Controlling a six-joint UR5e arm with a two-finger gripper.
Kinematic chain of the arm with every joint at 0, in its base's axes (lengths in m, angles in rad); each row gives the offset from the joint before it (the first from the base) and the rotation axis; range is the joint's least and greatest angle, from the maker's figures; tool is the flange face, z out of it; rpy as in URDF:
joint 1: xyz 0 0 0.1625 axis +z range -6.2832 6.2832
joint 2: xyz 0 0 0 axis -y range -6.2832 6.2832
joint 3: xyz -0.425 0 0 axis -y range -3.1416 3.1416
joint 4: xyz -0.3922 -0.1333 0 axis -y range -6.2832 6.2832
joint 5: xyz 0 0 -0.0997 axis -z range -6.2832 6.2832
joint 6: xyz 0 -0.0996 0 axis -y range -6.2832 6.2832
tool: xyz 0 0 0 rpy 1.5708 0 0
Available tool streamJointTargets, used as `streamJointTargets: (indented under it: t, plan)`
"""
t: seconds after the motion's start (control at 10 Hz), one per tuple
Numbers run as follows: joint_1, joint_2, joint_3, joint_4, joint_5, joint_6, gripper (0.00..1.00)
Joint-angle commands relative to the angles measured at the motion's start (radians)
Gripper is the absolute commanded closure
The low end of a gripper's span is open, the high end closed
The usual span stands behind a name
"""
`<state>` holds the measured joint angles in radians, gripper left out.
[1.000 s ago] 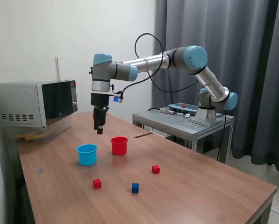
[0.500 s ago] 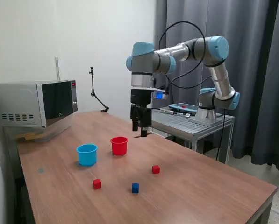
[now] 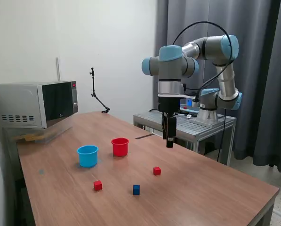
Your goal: Place red objects in the red bin, and blue objects in the blue bin.
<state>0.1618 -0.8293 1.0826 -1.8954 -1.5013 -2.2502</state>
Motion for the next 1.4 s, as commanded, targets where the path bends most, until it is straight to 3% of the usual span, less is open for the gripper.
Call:
streamJointTargets:
  t: [0.0,0.3,0.7,1.3]
  plan:
    - [0.034,0.015,0.052,-0.002,0.0,0.121,0.0]
    - [0.077,0.11,-0.041,-0.008,0.001,0.098,0.0]
    - [0.068,0.131,-0.015,-0.014,0.0,-0.102,0.0]
    - [-0.011,0.202,-0.055,-0.045,-0.007,-0.232,0.0]
